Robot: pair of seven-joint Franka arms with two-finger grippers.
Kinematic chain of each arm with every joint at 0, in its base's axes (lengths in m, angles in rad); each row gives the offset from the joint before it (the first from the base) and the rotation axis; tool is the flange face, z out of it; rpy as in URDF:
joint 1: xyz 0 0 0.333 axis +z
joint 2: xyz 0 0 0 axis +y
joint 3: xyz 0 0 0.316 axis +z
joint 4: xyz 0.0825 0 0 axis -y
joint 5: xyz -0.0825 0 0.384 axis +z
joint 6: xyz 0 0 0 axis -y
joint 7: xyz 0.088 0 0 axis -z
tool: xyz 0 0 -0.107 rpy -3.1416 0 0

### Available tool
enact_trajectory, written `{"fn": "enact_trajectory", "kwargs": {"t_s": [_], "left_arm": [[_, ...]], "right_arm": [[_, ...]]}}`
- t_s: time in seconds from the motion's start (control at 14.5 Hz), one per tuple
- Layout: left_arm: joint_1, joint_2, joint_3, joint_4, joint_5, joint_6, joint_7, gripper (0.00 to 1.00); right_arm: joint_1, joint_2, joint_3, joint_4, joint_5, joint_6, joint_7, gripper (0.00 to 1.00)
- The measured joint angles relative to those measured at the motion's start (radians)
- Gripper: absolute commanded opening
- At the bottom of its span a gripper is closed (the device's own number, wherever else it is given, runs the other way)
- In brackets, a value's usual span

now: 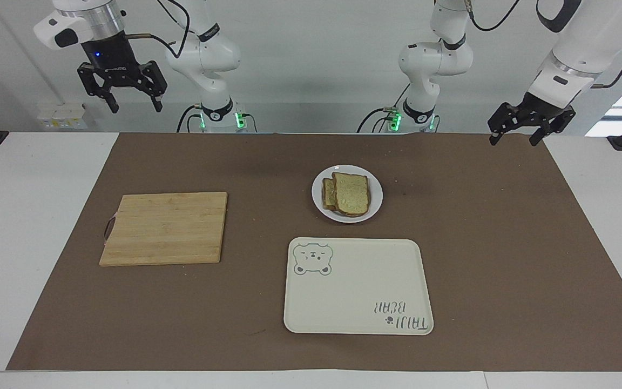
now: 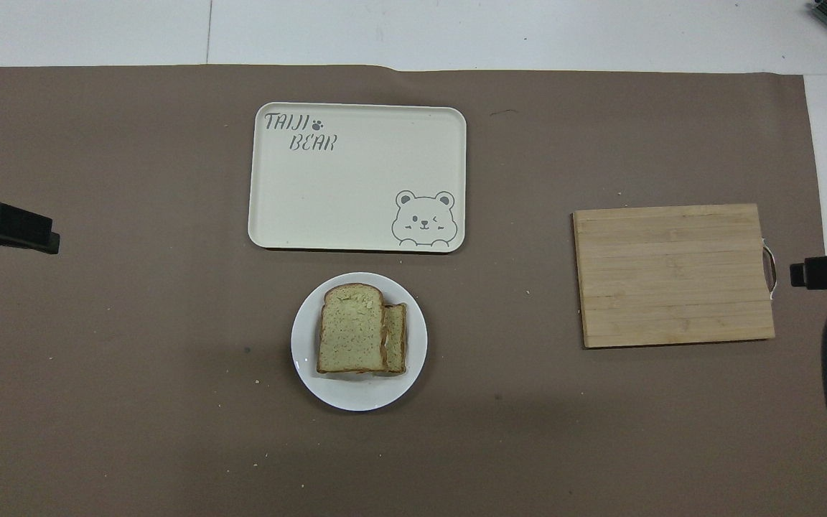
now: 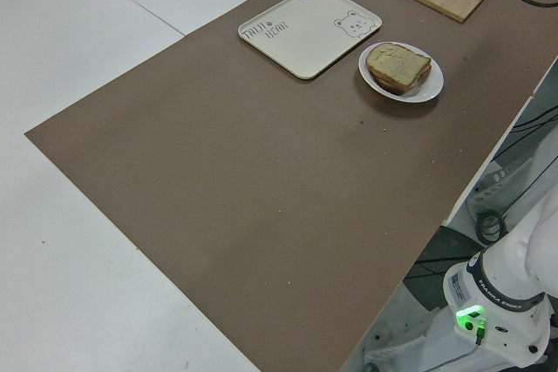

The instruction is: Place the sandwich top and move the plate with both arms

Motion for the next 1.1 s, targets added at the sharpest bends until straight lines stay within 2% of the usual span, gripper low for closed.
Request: {"fn": "enact_trajectory", "kwargs": {"t_s": [0.48,1.1], "left_arm": [[-0.001,-0.001,-0.01,-0.011,-0.034,-0.009,0.0,1.0],[-0.001,0.005,-0.008,-0.224,-0.304,0.045,-0.003,1.0]], "right_arm": [[0.0,0.0,0.0,0.0,0.0,0.0,0.0,1.0],[0.0,0.0,0.0,0.0,0.0,0.0,0.0,1.0]]}}
